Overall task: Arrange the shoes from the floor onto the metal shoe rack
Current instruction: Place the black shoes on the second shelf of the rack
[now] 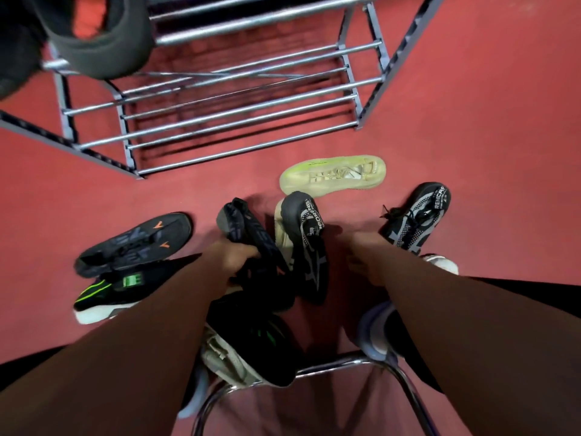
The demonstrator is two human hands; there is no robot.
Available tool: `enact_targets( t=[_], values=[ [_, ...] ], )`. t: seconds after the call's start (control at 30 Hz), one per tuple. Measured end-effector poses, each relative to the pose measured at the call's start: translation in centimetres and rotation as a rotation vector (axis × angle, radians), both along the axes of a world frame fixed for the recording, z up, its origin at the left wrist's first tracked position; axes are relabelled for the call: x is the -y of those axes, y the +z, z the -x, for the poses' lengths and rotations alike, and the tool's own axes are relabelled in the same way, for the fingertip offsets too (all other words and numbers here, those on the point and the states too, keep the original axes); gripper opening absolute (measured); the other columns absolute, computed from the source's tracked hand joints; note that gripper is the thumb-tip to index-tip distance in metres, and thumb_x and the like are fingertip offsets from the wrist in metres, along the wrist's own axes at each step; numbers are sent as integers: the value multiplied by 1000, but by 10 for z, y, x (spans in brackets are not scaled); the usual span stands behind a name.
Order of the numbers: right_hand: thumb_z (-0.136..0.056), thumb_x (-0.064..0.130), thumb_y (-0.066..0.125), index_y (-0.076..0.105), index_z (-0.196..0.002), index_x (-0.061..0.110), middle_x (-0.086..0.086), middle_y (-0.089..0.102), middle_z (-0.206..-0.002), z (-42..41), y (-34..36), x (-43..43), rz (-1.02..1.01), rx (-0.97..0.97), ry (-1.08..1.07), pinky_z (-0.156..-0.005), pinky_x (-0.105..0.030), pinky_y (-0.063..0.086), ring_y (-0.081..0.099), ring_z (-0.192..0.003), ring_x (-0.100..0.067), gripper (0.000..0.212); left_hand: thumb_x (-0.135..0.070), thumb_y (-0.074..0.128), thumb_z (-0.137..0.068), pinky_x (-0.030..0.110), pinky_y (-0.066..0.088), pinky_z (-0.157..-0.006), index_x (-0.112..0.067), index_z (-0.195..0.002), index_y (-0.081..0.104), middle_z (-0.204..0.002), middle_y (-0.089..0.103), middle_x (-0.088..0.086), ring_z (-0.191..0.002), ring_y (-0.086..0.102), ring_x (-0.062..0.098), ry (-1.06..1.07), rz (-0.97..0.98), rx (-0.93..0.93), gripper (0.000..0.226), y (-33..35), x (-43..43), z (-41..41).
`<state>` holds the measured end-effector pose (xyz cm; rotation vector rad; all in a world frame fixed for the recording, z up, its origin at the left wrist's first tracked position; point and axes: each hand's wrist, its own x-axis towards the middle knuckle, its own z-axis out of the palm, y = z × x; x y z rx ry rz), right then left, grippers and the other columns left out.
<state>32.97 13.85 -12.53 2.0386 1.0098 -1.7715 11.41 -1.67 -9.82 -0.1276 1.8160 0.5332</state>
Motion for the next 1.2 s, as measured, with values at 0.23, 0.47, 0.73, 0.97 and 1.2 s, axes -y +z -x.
enact_targets(
  t=[0.23,0.47,0.73,0.97,1.2],
  values=[
    [-63,-5,64,74,-102,11,-16,77,-89,56,-3,2,-90,-303,5,-78,-45,62,73,-85,-36,43,-8,75,-57,59,59,-85,-7,-106,75,-99,77,19,-88,75,40,38,-136,87,49,-4,-1,9],
    [-63,10,82,68,-125,18,-6,78,-104,66,-4,3,-141,-254,275,-88,-43,62,75,-94,-27,64,3,68,-58,64,58,-80,-19,-118,67,-101,75,22,-89,73,45,55,-168,91,65,-1,19,21],
    [-100,-8,20,53,-137,-1,-23,54,-141,80,5,2,-515,440,284,-107,-46,42,51,-131,-40,50,6,68,-77,39,61,-67,-1,-99,72,-92,75,22,-78,73,36,131,-109,-29,24,44,53,36],
    [-93,30,52,48,-145,21,-12,43,-145,159,36,52,-617,194,728,-109,-46,35,36,-133,-39,52,-6,86,-36,49,57,-91,12,-113,68,-113,71,26,-105,68,42,498,-262,-59,81,40,127,67],
    [-86,25,54,59,-133,26,-11,51,-142,231,15,125,-619,123,1060,-112,-47,31,38,-134,-35,47,13,55,-85,49,60,-79,4,-102,67,-109,68,33,-71,74,32,862,-193,-122,23,45,195,89]
  ],
)
